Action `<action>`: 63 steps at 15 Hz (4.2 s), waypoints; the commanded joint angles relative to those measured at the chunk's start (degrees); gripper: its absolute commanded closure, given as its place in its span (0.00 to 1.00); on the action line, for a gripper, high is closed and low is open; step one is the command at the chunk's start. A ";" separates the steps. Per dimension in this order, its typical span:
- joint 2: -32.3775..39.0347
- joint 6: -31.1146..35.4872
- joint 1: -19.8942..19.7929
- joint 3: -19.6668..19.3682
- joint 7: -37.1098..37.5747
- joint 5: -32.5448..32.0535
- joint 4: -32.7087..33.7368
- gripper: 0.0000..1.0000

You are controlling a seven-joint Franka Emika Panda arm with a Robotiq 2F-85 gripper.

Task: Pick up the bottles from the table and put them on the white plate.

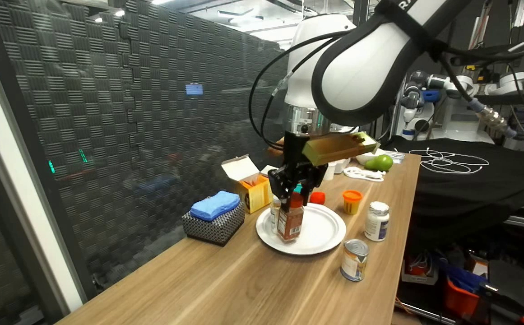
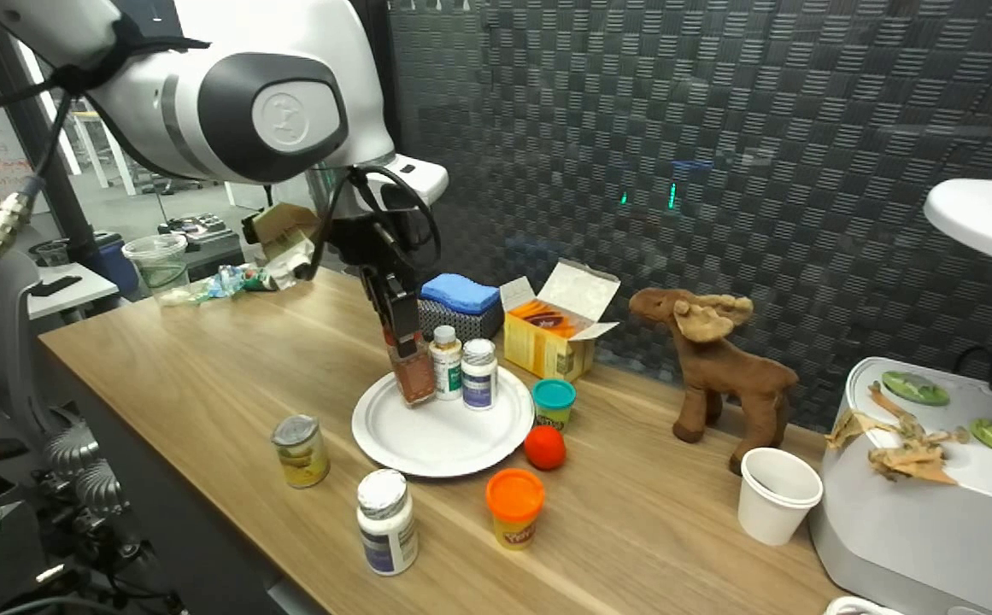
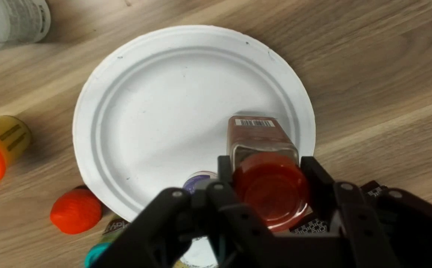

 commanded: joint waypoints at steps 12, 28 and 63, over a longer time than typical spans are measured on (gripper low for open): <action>-4.60 -6.14 2.30 -0.23 -5.33 -0.76 -1.02 0.00; -12.38 1.86 0.28 1.72 3.77 1.11 -20.51 0.00; -1.25 -1.76 -1.20 0.00 -14.08 1.02 -4.74 0.84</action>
